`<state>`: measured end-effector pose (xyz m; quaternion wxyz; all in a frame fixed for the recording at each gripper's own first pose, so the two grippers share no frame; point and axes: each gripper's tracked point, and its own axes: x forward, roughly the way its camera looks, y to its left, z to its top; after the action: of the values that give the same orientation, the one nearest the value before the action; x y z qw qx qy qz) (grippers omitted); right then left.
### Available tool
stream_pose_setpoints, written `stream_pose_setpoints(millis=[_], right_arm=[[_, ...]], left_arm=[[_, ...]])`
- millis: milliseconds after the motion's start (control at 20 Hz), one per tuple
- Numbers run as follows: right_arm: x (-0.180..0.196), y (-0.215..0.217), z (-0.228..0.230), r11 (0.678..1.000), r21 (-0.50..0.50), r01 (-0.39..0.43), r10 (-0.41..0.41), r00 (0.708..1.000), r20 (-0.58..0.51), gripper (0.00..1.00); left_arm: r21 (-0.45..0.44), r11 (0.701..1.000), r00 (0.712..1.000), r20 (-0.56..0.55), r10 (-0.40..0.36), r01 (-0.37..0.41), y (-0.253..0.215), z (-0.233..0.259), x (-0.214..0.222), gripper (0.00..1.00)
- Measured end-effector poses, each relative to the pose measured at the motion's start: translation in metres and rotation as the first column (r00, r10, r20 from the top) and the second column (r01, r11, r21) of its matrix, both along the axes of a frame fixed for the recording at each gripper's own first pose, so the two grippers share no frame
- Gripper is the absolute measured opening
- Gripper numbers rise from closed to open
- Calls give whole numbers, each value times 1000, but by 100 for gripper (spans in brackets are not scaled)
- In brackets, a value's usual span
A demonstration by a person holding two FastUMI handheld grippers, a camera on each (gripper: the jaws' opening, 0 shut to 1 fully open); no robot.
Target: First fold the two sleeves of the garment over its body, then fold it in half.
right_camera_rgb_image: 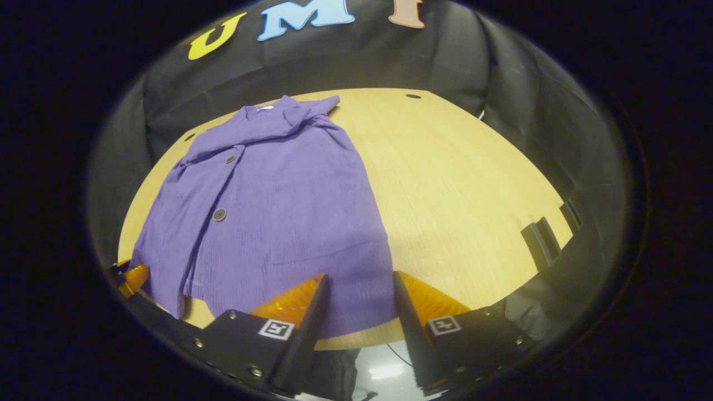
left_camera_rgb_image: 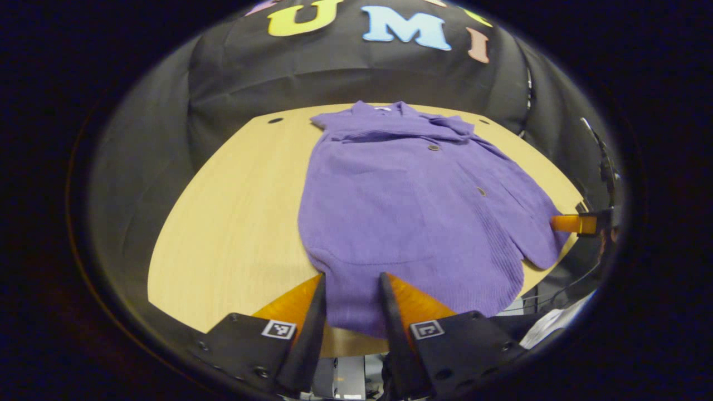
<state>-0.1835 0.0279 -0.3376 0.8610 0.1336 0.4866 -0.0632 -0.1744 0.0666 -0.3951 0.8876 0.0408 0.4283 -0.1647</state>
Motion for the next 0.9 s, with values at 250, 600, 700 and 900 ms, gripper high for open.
stream_pose_setpoints(millis=[250,600,700,900], right_arm=[[6,12,3,1000,22,-3,3,1000,4,20],[18,11,24,972,172,158,-169,984,54,5],[23,14,45,959,234,158,-182,980,82,4],[50,13,83,922,352,163,-225,964,142,4]], left_arm=[[-14,1000,1000,-21,2,-2,-8,-1,4,21],[-205,967,987,-83,137,-152,-3,18,10,7],[-263,950,984,-94,150,-170,-7,33,15,8],[-369,908,979,-97,177,-201,-13,65,36,7]])
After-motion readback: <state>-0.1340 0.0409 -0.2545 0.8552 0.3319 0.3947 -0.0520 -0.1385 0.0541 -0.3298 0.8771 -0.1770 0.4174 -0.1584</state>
